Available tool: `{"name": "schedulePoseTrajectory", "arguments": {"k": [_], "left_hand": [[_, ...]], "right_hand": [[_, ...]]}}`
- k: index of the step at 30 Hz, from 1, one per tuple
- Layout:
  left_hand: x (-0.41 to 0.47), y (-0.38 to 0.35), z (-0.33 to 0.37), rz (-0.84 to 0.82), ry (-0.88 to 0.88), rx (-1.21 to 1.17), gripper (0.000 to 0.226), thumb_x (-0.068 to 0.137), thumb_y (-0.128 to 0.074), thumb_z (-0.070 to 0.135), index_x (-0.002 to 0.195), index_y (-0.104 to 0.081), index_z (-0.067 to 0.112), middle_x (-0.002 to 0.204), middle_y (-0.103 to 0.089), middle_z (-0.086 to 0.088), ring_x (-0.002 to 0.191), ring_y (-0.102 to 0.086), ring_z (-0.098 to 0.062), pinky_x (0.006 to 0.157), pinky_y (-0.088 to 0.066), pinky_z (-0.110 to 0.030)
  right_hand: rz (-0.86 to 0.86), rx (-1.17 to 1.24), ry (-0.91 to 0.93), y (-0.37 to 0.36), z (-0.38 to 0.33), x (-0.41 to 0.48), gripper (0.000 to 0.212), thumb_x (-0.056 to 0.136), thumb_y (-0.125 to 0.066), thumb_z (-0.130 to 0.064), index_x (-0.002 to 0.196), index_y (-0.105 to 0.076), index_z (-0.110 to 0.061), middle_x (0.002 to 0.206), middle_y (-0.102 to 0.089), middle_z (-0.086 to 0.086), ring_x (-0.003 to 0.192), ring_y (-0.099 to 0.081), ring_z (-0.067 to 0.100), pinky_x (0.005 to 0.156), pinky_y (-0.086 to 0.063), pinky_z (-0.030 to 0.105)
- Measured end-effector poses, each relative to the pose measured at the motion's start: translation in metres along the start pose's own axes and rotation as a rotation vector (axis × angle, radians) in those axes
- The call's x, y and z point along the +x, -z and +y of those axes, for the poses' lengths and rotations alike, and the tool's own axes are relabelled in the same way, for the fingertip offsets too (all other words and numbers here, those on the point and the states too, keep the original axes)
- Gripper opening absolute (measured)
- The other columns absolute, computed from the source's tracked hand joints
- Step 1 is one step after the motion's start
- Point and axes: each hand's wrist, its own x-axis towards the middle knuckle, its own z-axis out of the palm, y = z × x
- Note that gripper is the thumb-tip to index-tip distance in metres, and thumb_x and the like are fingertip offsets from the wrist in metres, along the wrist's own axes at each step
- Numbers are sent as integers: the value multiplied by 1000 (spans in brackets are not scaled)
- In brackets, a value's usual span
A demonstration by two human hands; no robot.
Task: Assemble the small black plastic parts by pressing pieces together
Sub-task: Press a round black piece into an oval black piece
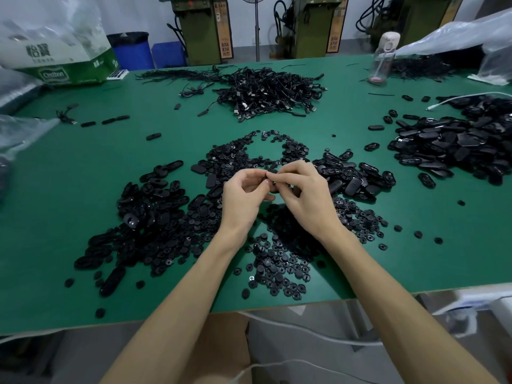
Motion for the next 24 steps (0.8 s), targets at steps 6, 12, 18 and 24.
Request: {"name": "schedulePoseTrajectory", "arguments": {"k": [6,12,18,24], "left_hand": [[1,-2,0,2,14,8,13,95,-68,-2,103,-70,8,85,-76,-2,76,-74,-11,66,-57,-21],[0,-3,2,-57,-24,33,14,96,-67,-2,109,-66,2,97,-75,-10,79,-74,-14,68,-59,-24],[-2,-3,4,-71,-35,44,15,96,-67,-2,111,-65,-3,99,-74,-17,82,-74,-20,64,-58,-28],[-3,-1,5,-71,-25,27,16,95,-69,-1,112,-68,-2,99,-76,-15,83,-76,-21,65,-59,-26]], "right_hand": [[35,41,-50,1,-1,1,23,100,-62,-6,112,-79,-16,108,-59,4,103,-55,18,87,-43,21],[68,144,-138,4,0,2,19,96,-69,-6,111,-77,-14,102,-73,0,93,-68,11,86,-56,35],[89,164,-143,5,0,2,17,95,-71,-5,109,-77,-11,100,-73,2,91,-68,12,84,-56,32],[88,167,-127,5,0,1,17,95,-72,-6,110,-77,-11,99,-72,1,90,-66,6,82,-52,20]]}}
